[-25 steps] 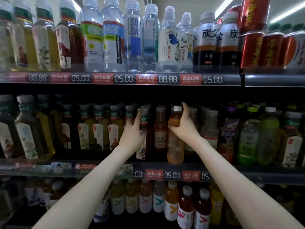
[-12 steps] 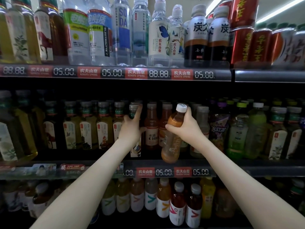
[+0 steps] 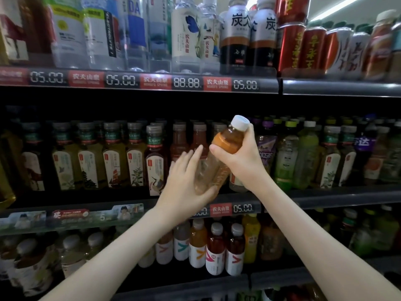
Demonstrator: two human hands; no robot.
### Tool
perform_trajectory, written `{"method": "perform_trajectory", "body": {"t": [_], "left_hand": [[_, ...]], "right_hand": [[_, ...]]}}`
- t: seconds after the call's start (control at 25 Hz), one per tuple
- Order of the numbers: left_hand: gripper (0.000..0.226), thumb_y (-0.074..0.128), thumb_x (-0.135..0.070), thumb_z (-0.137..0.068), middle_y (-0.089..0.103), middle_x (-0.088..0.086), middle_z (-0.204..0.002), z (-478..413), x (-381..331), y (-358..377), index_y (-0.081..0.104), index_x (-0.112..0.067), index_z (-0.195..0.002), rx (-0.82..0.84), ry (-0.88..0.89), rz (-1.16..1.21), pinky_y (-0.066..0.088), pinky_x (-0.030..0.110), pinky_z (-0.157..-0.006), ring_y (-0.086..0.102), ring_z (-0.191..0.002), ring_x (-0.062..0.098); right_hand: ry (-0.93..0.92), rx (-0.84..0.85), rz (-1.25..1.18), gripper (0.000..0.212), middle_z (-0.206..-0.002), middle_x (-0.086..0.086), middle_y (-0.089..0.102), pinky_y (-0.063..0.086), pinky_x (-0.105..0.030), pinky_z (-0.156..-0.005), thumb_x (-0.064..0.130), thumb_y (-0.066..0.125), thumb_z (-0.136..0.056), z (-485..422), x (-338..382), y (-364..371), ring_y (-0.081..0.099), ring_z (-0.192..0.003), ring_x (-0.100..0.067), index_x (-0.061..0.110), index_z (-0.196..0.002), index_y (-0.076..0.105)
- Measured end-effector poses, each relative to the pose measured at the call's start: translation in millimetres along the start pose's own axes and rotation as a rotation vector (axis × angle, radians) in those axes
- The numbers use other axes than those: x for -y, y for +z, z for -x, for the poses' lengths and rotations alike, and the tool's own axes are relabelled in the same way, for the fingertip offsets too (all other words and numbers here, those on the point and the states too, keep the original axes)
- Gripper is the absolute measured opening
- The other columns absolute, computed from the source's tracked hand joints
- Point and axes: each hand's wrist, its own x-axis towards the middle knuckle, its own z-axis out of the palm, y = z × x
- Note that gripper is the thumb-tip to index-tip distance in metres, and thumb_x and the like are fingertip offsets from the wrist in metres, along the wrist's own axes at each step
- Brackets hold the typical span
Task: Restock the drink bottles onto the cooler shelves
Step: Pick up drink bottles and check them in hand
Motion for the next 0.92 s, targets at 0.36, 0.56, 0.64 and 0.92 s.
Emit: {"method": "perform_trajectory", "body": {"t": [0.36,0.56,0.64,0.92], "left_hand": [[0.065,0.074,-0.049,-0.071,0.057,-0.014,-0.114,81.2,-35.1,77.0,0.042,-0.031,-0.124,0.205,-0.321,0.301,0.05,0.029,-0.083,0.057,-0.104,0.007],[0.071,0.074,-0.049,-0.071,0.056,-0.008,-0.124,162.1,-36.0,144.9,0.037,-0.03,-0.128,0.532,-0.463,0.225,0.041,0.025,-0.081,0.054,-0.112,0.016],[0.073,0.076,-0.044,-0.071,0.056,-0.004,-0.126,195.6,-35.7,171.0,0.039,-0.024,-0.131,0.595,-0.499,0.208,0.036,0.02,-0.081,0.052,-0.116,0.017],[0.084,0.07,-0.039,-0.081,0.038,0.004,-0.145,365.7,-12.7,286.1,0.023,-0.02,-0.147,0.896,-0.716,0.158,0.032,0.029,-0.103,0.037,-0.132,0.024]], "right_hand": [[0.175,0.35,0.246,0.03,-0.104,0.008,0.048,0.044,-0.01,-0.078,0.052,0.056,-0.081,79.3,-14.3,-61.0,0.052,-0.091,0.006,0.03,-0.101,0.055],[0.492,0.75,0.567,0.023,-0.077,0.007,0.062,0.045,-0.023,-0.058,0.05,0.063,-0.084,142.5,-62.9,-95.1,0.057,-0.062,-0.007,0.03,-0.088,0.053],[0.585,0.794,0.528,0.02,-0.071,0.003,0.062,0.047,-0.025,-0.049,0.044,0.061,-0.086,174.3,-92.1,-100.9,0.057,-0.05,-0.009,0.027,-0.087,0.05],[0.819,0.998,0.484,0.026,-0.066,0.001,0.056,0.047,-0.034,-0.052,0.029,0.065,-0.078,382.5,-246.7,-85.9,0.058,-0.063,-0.023,0.019,-0.084,0.042]]}}
